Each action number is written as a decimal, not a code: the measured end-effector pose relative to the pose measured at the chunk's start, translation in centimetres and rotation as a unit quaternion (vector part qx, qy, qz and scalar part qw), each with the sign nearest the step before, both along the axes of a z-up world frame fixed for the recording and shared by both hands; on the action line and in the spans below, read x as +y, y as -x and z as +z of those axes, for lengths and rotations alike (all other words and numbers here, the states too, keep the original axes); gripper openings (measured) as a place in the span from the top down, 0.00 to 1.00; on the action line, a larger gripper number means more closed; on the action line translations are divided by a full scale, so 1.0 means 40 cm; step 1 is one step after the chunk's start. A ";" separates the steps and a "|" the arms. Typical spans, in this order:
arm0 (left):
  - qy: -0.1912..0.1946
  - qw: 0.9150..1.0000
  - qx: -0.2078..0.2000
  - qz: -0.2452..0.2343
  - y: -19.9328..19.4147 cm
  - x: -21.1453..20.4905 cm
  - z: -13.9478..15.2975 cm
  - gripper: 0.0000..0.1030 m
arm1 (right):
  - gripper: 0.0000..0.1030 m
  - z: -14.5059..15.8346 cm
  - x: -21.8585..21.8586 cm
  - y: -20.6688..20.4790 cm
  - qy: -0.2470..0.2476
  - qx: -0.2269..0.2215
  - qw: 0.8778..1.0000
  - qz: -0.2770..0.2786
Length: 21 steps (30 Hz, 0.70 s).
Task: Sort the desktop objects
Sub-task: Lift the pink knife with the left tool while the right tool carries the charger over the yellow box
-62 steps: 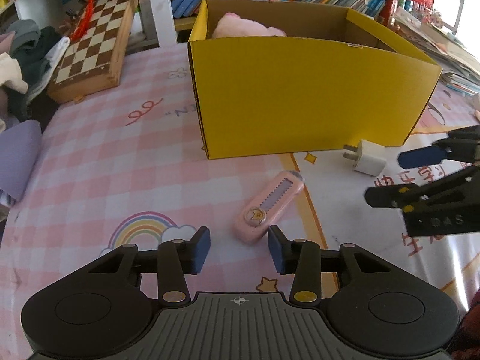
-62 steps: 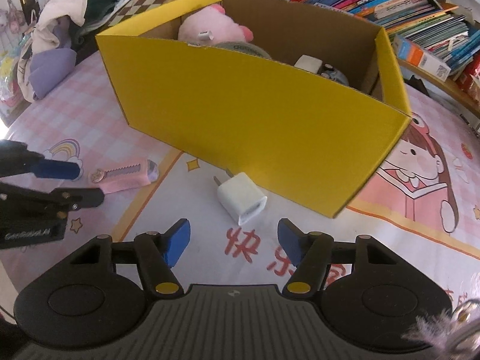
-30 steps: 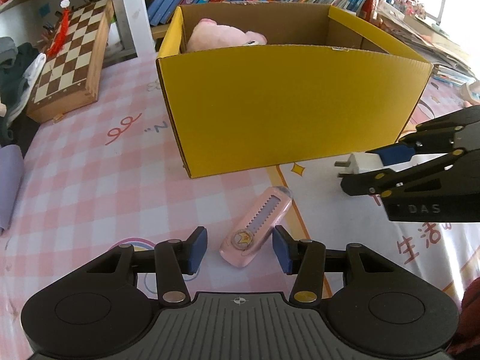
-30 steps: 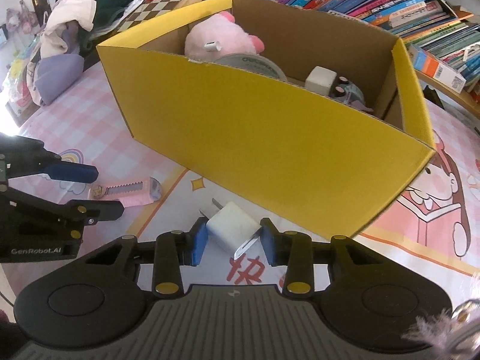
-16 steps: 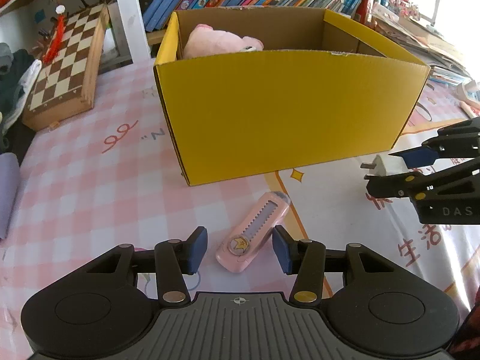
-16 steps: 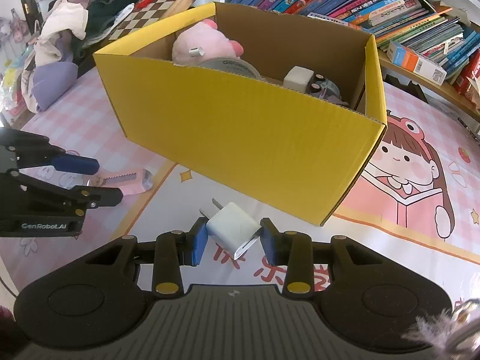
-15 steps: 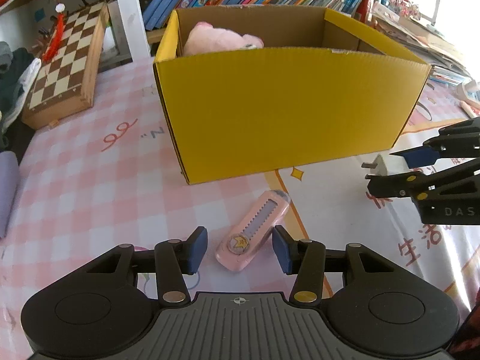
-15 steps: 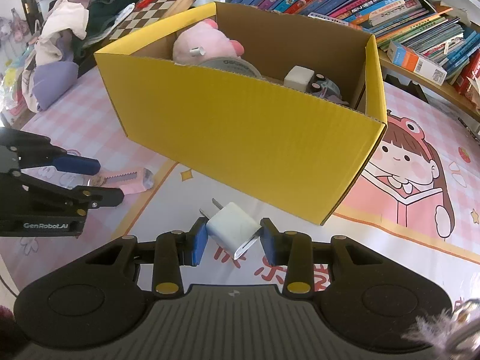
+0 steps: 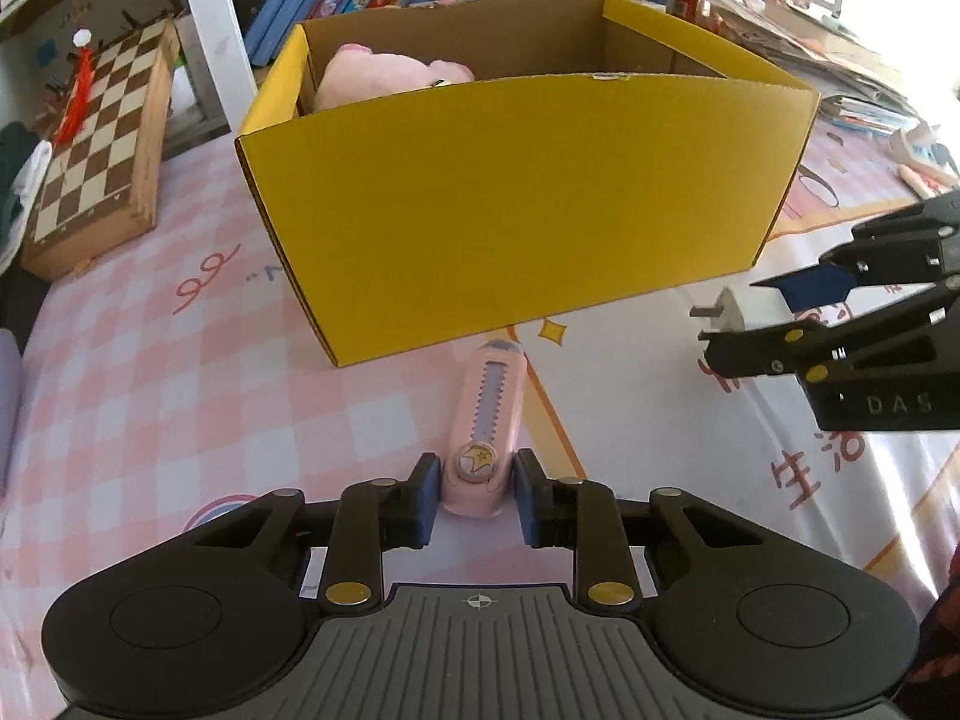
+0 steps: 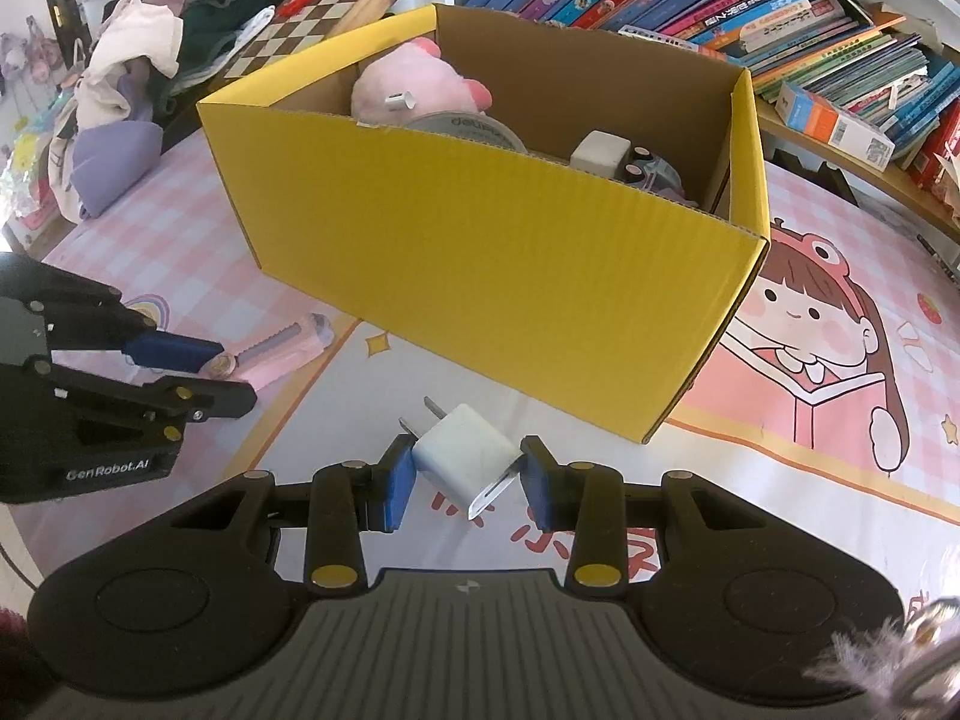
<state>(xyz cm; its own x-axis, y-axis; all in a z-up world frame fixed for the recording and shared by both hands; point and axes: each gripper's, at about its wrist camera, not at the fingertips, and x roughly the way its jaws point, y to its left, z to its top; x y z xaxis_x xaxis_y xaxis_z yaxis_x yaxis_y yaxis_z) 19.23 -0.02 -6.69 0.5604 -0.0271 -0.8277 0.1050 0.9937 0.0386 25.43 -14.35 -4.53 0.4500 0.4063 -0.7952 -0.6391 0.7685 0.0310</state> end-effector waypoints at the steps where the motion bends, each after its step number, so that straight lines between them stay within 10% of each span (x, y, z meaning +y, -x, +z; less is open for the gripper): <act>1: 0.002 1.000 0.001 0.002 -0.003 0.002 0.000 0.74 | 0.65 0.000 -0.001 0.001 0.000 0.000 1.000 0.000; 21: -0.011 0.999 -0.020 -0.022 0.014 -0.025 0.016 0.78 | 0.65 0.014 -0.027 0.032 0.000 -0.006 1.000 -0.012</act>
